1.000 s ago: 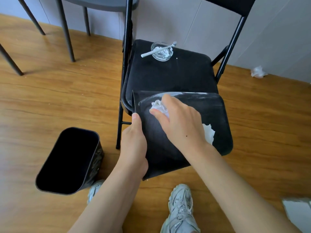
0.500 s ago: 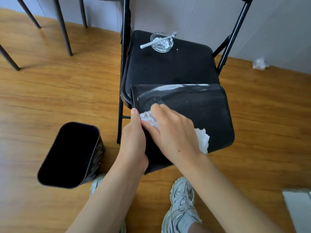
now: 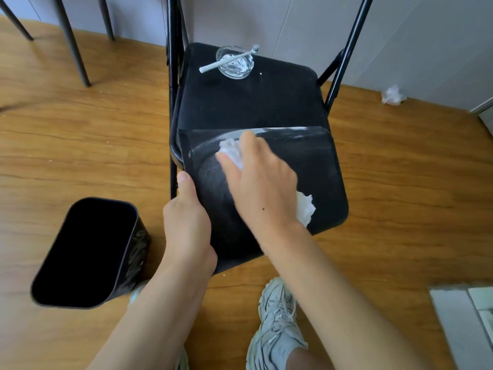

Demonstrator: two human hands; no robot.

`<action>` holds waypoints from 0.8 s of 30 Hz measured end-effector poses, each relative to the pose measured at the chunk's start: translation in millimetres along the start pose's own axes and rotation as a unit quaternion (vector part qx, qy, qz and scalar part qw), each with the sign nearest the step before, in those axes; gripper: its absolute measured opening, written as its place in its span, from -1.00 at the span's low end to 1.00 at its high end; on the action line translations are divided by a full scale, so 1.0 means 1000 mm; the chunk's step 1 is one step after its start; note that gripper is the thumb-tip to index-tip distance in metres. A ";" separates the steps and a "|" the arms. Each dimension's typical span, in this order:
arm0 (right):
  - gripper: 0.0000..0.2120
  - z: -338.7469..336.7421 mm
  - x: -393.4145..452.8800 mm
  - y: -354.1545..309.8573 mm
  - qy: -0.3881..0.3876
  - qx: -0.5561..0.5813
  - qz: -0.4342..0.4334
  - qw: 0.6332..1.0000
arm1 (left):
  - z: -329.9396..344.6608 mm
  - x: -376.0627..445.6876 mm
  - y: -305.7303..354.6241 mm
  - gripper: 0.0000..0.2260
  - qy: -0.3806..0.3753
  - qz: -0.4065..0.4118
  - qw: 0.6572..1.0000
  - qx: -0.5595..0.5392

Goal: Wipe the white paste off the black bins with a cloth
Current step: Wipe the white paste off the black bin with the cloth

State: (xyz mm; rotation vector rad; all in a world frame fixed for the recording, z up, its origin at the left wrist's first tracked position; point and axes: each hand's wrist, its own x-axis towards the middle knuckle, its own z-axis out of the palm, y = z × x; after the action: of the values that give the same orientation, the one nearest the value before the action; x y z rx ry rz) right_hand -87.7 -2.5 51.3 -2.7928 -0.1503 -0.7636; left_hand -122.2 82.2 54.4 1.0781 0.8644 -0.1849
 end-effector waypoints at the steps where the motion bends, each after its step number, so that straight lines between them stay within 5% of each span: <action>1: -0.71 -0.002 0.003 0.008 -0.001 -0.011 0.014 1.000 | 0.000 0.001 0.000 -0.65 0.004 0.006 1.000 -0.002; 14: -0.69 -0.025 0.023 0.130 -0.002 -0.066 0.186 0.980 | 0.006 0.005 0.001 -0.66 0.011 0.021 1.000 -0.006; 20: -0.70 -0.026 0.016 0.080 -0.019 -0.036 0.227 0.973 | 0.006 0.005 0.004 -0.58 -0.013 -0.015 1.000 -0.010; 24: -0.72 -0.016 -0.004 -0.008 -0.070 0.029 0.146 0.986 | 0.006 -0.002 0.005 -0.56 -0.034 -0.045 0.998 -0.036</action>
State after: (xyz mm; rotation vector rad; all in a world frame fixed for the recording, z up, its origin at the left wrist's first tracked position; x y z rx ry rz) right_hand -99.7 1.1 64.0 -2.7263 0.2047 -0.4843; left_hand -117.8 78.8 60.6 0.9617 0.8528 -0.2615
